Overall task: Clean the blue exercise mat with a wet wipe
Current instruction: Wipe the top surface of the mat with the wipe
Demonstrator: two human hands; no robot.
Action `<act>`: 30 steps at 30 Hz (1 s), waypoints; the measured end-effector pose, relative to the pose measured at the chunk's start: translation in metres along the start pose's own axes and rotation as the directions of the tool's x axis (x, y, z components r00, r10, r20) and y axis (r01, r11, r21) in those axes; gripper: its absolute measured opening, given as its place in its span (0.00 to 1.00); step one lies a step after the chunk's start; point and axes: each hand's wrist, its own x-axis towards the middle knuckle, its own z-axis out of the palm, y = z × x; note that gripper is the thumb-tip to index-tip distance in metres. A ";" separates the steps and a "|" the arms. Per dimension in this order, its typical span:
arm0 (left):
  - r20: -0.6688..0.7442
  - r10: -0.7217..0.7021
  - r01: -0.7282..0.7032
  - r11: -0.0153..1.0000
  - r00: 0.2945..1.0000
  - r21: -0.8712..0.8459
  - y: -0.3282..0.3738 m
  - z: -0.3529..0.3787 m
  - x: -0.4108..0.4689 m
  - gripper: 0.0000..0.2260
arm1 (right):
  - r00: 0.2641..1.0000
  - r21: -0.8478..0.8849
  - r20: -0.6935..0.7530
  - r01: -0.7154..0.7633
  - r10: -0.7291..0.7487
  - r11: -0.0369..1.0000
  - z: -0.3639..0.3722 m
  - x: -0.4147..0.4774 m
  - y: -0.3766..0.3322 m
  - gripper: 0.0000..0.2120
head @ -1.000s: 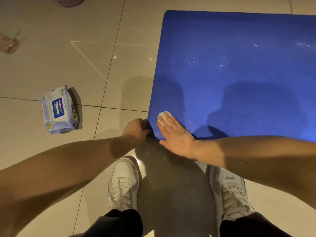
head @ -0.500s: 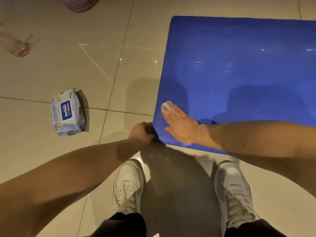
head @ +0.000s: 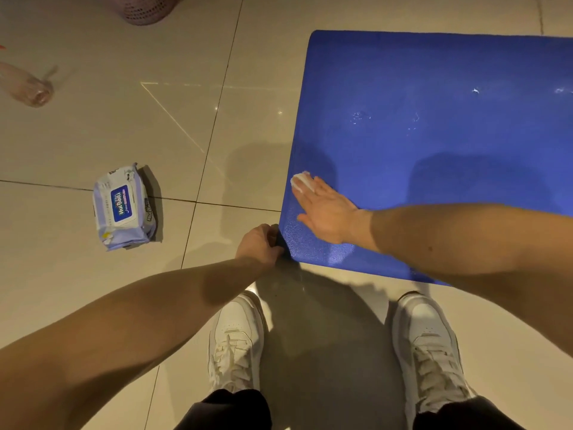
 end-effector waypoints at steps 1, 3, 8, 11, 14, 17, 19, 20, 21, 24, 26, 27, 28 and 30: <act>-0.002 0.001 -0.001 1.000 1.000 -0.009 -0.001 0.001 0.001 0.14 | 1.000 0.003 -0.015 0.019 -0.019 1.000 0.008 -0.007 -0.010 0.34; 0.000 0.000 0.000 1.000 1.000 -0.008 -0.001 0.000 0.001 0.13 | 0.994 -0.099 0.007 0.112 -0.112 0.989 0.034 -0.037 -0.035 0.33; 0.004 0.006 -0.006 1.000 1.000 0.003 0.002 -0.001 0.001 0.16 | 0.932 -0.065 -0.075 0.349 -0.353 0.935 0.066 -0.105 -0.064 0.26; 0.007 0.028 -0.028 1.000 1.000 -0.005 0.007 0.002 0.002 0.19 | 0.936 -0.097 -0.065 0.339 -0.346 0.936 0.055 -0.105 -0.051 0.27; 0.012 0.038 -0.038 0.999 0.999 0.019 0.012 0.003 0.002 0.19 | 0.969 -0.066 -0.125 0.205 -0.212 0.977 0.039 -0.094 -0.032 0.30; 0.021 0.057 -0.058 0.995 0.998 0.078 0.013 0.003 0.001 0.19 | 0.985 -0.002 -0.169 -0.015 0.015 1.000 0.023 -0.076 0.003 0.34; 0.028 0.062 -0.065 0.993 0.998 0.099 0.012 0.002 0.003 0.20 | 0.984 0.016 -0.128 -0.124 0.125 0.992 0.013 -0.071 0.015 0.35; 0.031 0.069 -0.072 0.992 0.997 0.108 0.012 0.001 0.003 0.20 | 0.983 0.030 -0.137 -0.122 0.125 0.992 0.016 -0.074 0.012 0.34; 0.033 0.074 -0.077 0.990 0.997 0.118 0.012 0.000 0.004 0.20 | 0.983 0.051 -0.157 -0.090 0.097 0.995 0.021 -0.079 0.003 0.33; 0.051 0.069 -0.075 0.988 0.996 0.132 0.012 -0.001 0.005 0.21 | 0.998 0.179 -0.069 0.001 0.011 0.984 0.029 -0.104 -0.038 0.30; 0.046 0.109 -0.115 0.978 0.993 0.175 0.012 -0.002 0.004 0.24 | 0.997 0.372 -0.074 0.001 0.028 0.928 0.022 -0.115 -0.054 0.28; 0.034 0.150 -0.153 0.967 0.988 0.205 0.012 -0.003 0.002 0.25 | 0.995 0.481 -0.073 -0.021 0.064 0.876 0.016 -0.118 -0.058 0.27; 0.020 0.193 -0.193 0.958 0.981 0.214 0.013 -0.004 0.002 0.27 | 0.992 0.592 -0.053 -0.060 0.113 0.804 0.009 -0.120 -0.058 0.27; -0.002 0.267 -0.264 0.952 0.964 0.156 0.017 -0.006 -0.001 0.25 | 0.964 0.758 0.007 -0.178 0.265 0.627 0.002 -0.120 -0.051 0.24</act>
